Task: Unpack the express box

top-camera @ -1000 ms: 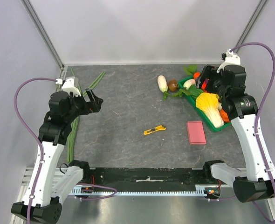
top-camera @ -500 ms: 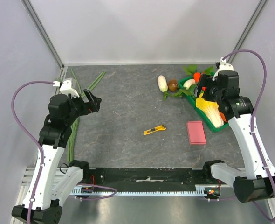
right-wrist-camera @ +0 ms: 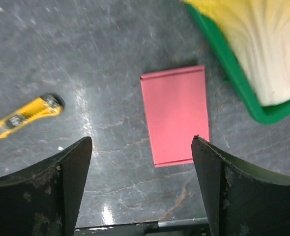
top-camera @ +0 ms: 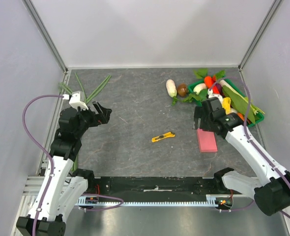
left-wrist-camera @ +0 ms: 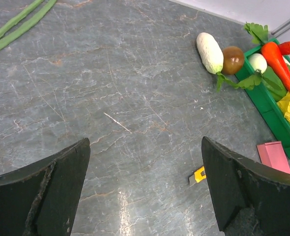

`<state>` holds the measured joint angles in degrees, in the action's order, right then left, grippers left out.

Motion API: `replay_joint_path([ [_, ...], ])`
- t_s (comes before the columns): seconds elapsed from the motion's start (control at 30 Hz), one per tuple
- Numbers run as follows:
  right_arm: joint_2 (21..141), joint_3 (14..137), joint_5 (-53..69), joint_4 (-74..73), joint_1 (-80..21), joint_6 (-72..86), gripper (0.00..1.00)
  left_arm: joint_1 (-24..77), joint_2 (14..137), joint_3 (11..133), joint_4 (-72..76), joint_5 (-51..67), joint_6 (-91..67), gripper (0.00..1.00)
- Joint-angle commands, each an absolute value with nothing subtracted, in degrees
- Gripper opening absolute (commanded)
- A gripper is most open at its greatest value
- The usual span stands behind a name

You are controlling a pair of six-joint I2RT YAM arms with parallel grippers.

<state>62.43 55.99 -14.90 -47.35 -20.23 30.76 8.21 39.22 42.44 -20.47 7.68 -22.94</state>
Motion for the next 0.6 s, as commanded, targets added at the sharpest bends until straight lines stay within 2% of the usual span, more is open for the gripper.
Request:
replay_joint_path([
  [0.0, 63.7, 51.6, -24.2, -47.8, -23.8, 37.9, 0.91, 8.0, 40.9, 42.1, -13.2, 9.8, -24.9, 1.00],
  [0.1, 65.7, 49.0, -28.6, -46.3, -23.8, 38.2, 0.98, 8.0, 43.1, 42.9, -13.2, 11.9, -24.1, 0.99],
  [0.2, 67.8, 46.7, -29.6, -42.8, -23.8, 36.3, 0.98, 8.0, 44.3, 43.6, -13.3, 12.8, -23.6, 0.98],
  [0.4, 71.8, 43.1, -24.2, -34.5, -23.5, 31.2, 0.98, 8.0, 45.1, 44.0, -13.3, 12.0, -22.8, 0.98],
  [0.57, 75.7, 43.3, -21.8, -33.0, -21.1, 29.8, 0.98, 7.9, 45.7, 44.5, -13.1, 12.0, -22.2, 0.98],
])
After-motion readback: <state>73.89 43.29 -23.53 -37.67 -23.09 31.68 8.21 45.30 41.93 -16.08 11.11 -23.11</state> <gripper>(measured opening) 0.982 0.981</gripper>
